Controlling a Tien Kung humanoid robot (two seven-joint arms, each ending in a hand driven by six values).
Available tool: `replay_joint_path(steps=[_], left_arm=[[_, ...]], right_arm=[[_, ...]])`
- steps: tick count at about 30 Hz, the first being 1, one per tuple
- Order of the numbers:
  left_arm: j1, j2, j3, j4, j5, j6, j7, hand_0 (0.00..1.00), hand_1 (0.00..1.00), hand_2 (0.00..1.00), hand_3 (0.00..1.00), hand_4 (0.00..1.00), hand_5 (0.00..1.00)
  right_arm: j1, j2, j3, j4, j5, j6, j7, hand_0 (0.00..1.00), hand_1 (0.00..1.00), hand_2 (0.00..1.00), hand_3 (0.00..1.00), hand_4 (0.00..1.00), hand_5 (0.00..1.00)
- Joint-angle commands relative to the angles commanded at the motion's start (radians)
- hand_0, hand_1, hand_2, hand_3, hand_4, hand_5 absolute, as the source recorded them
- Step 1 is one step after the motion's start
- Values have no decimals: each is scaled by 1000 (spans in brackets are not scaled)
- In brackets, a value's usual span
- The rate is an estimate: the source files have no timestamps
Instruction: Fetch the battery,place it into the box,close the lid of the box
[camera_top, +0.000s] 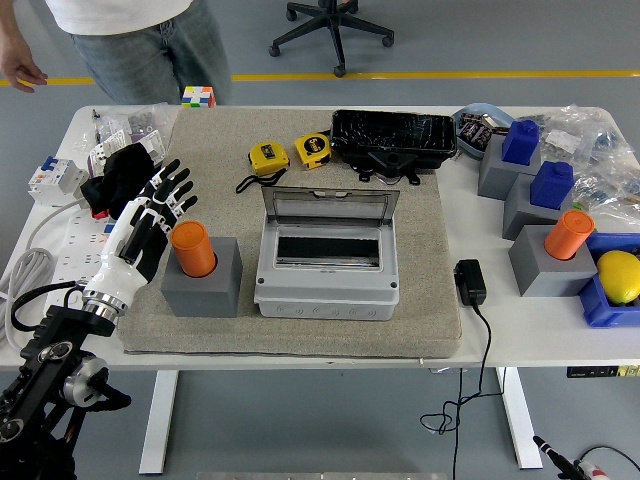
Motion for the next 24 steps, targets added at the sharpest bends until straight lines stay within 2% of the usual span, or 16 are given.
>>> replay_joint_path(steps=[6,24], left_arm=[[6,-6,18,-21,3,19,-9,866,946,966,972,998,441],[36,-9,45,-42,45,18,1,871,956,966,963,998,434]], right_arm=[[1,-2,3,0,-2,-1,-1,900,891,851,887,998,998],[4,-3,16,2,-11,-1,-2,899,890,849,885,998,998]])
